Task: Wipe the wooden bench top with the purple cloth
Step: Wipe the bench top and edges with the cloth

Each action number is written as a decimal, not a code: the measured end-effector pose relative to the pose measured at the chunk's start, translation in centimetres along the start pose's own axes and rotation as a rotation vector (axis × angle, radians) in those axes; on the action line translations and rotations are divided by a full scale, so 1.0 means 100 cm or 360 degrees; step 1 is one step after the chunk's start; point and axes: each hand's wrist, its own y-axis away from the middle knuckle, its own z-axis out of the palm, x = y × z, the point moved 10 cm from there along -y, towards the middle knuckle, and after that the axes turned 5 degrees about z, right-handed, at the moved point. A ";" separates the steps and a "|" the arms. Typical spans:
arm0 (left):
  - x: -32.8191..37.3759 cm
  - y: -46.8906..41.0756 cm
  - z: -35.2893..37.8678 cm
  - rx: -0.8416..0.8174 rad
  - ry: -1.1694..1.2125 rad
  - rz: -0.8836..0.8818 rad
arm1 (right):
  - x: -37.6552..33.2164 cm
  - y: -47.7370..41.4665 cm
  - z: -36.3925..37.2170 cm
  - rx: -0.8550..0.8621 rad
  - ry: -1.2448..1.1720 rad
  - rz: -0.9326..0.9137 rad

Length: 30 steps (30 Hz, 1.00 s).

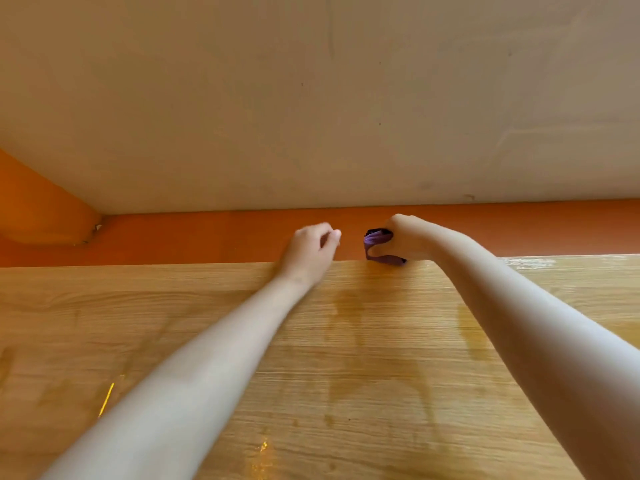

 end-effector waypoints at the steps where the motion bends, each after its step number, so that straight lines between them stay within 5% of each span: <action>1: 0.002 -0.001 0.011 -0.0021 -0.0049 -0.0047 | 0.000 0.000 0.001 0.0003 -0.0010 -0.0011; 7: -0.004 0.001 0.015 0.0039 -0.0284 -0.0213 | 0.025 0.008 -0.006 -0.0018 -0.0126 -0.0013; 16: -0.003 -0.001 0.019 0.0052 -0.0295 -0.0160 | 0.155 0.040 -0.044 -0.0044 -0.0250 0.0299; 30: 0.000 -0.006 0.018 0.0059 -0.0311 -0.0138 | 0.052 0.002 -0.010 -0.0177 -0.0201 -0.0010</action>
